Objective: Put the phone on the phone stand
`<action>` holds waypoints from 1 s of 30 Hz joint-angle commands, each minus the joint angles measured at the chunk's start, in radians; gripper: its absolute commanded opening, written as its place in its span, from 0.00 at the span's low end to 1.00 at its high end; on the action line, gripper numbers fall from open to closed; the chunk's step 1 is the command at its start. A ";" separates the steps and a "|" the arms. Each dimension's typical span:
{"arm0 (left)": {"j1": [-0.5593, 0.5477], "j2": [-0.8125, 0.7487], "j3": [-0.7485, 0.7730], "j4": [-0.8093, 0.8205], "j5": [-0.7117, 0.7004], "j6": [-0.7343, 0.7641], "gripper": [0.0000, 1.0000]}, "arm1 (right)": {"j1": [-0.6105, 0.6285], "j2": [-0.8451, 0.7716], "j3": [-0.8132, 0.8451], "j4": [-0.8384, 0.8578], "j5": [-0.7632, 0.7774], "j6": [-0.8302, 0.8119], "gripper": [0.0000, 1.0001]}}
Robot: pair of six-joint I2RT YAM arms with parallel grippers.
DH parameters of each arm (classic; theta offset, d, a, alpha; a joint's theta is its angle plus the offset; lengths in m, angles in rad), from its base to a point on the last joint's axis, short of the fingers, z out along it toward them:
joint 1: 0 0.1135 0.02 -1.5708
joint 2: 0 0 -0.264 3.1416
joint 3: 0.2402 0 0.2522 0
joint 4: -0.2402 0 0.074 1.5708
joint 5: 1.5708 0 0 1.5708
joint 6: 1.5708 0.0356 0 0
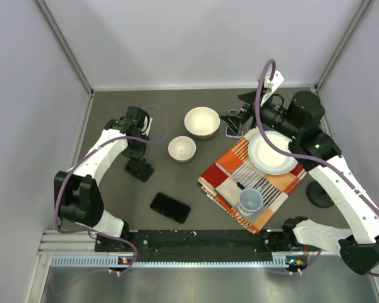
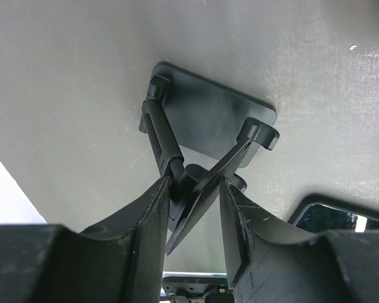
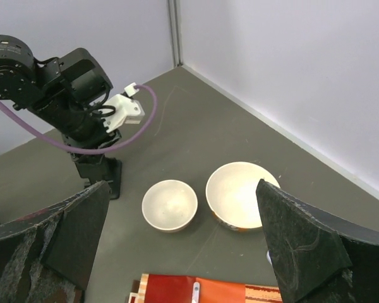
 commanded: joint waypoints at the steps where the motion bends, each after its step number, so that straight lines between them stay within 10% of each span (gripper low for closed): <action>1: 0.002 -0.036 0.020 -0.007 -0.018 -0.004 0.38 | 0.024 -0.026 0.018 0.006 0.050 -0.058 0.99; 5: 0.002 -0.073 0.001 -0.005 -0.012 -0.017 0.30 | 0.033 -0.024 0.016 0.006 0.056 -0.075 0.99; 9: 0.001 -0.071 -0.017 0.008 -0.040 -0.024 0.00 | 0.038 -0.027 0.015 0.006 0.067 -0.081 0.99; 20: 0.010 0.050 0.083 0.210 -0.409 0.092 0.00 | 0.038 -0.007 -0.002 0.007 0.103 -0.132 0.99; 30: 0.176 0.366 0.498 0.229 -0.316 0.252 0.00 | 0.038 0.025 -0.017 0.026 0.090 -0.164 0.99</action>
